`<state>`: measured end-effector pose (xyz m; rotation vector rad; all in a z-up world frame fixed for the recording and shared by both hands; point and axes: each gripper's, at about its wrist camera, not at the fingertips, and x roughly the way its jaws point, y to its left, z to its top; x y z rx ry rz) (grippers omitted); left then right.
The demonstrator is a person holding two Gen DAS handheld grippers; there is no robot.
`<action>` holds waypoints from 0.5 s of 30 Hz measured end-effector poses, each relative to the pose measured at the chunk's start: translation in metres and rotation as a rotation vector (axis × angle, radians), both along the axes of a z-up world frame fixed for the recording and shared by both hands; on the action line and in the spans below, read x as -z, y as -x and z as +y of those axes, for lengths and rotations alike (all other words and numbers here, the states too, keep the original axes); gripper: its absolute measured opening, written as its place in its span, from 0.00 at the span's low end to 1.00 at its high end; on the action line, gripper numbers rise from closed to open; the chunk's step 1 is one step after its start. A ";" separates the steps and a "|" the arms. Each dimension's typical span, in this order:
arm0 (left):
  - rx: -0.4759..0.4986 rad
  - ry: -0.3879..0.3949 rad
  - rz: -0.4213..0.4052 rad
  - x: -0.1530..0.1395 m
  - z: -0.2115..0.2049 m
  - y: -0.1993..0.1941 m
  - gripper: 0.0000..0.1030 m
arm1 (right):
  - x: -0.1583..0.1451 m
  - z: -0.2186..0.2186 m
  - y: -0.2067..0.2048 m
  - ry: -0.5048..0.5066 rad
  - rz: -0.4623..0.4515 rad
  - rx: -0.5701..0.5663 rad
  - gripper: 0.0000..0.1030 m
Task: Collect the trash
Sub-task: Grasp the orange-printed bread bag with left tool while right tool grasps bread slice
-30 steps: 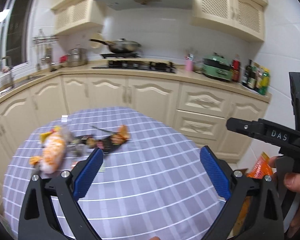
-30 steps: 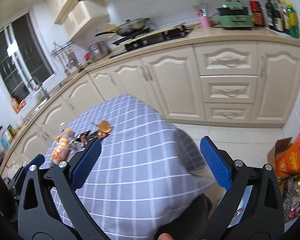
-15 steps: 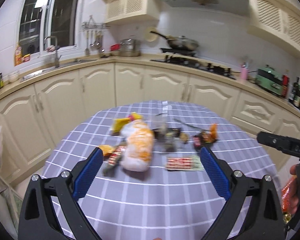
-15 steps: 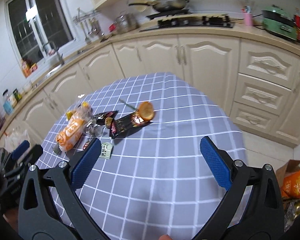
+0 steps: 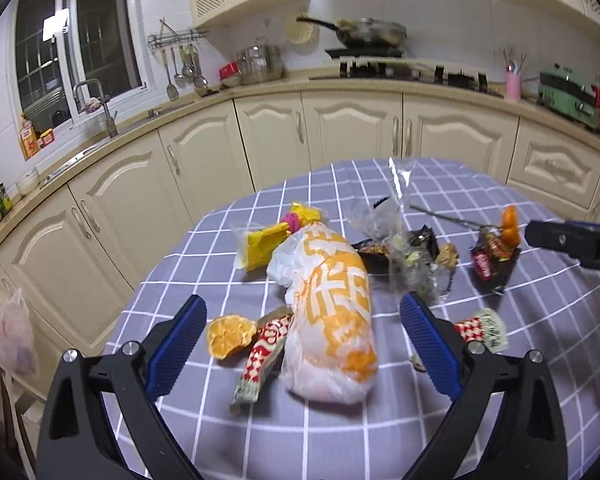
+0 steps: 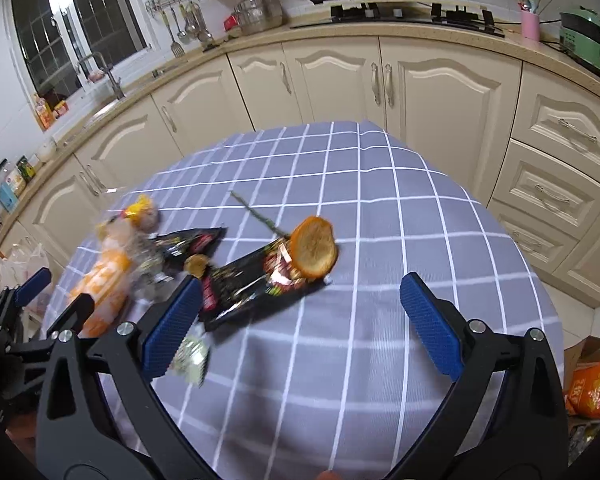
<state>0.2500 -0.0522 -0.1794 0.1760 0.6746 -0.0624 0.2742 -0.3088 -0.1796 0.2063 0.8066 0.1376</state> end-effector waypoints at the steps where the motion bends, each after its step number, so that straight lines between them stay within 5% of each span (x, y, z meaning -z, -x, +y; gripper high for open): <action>1: 0.002 -0.001 0.015 0.003 0.000 -0.006 0.93 | 0.002 0.001 -0.007 0.005 0.005 -0.002 0.94; 3: 0.002 0.002 0.029 0.005 0.000 -0.014 0.92 | 0.006 0.000 -0.018 0.009 0.016 -0.006 0.92; 5: 0.008 0.004 0.039 0.006 0.001 -0.021 0.89 | 0.012 0.000 -0.029 0.006 0.036 -0.016 0.77; 6: 0.015 0.004 0.043 0.007 0.000 -0.024 0.83 | 0.016 0.000 -0.035 0.005 0.051 -0.027 0.72; 8: 0.047 0.014 0.079 0.011 -0.003 -0.029 0.49 | 0.019 0.002 -0.038 0.018 0.058 -0.032 0.49; 10: 0.067 0.016 0.091 0.014 -0.005 -0.030 0.43 | 0.018 -0.001 -0.034 -0.015 0.057 -0.045 0.28; 15: 0.081 0.063 0.050 0.007 -0.001 -0.018 0.39 | 0.010 -0.008 -0.010 -0.031 0.012 -0.031 0.28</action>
